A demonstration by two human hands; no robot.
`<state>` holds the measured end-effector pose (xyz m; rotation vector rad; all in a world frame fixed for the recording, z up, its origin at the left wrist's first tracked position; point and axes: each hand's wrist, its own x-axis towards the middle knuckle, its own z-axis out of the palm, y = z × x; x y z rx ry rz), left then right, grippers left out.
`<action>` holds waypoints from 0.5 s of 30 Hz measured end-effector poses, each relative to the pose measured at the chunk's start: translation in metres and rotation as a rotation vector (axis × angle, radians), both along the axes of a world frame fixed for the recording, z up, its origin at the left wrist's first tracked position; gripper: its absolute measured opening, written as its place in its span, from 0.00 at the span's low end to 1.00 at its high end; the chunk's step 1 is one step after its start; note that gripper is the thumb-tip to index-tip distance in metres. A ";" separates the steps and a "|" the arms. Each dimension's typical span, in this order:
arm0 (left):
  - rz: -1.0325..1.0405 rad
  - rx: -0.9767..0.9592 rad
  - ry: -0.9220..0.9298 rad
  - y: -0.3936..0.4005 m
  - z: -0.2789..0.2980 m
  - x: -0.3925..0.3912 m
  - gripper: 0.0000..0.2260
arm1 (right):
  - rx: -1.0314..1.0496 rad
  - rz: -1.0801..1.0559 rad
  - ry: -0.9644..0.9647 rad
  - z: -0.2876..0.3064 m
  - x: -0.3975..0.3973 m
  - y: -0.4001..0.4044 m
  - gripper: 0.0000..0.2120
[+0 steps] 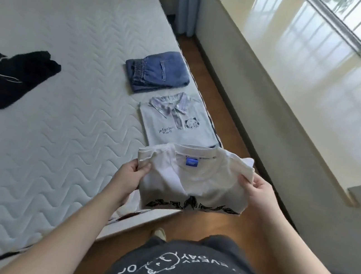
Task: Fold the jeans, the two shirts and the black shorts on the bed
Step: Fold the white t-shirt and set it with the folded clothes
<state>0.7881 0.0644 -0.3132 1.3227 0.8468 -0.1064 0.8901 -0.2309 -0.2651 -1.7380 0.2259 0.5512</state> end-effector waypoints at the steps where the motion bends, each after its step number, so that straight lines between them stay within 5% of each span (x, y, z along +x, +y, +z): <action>1: 0.009 0.002 0.003 0.004 -0.001 0.006 0.06 | 0.001 0.010 0.013 -0.003 0.010 0.004 0.07; 15: 0.191 0.104 0.151 -0.012 -0.020 0.099 0.05 | 0.022 0.367 0.139 -0.046 0.185 0.013 0.09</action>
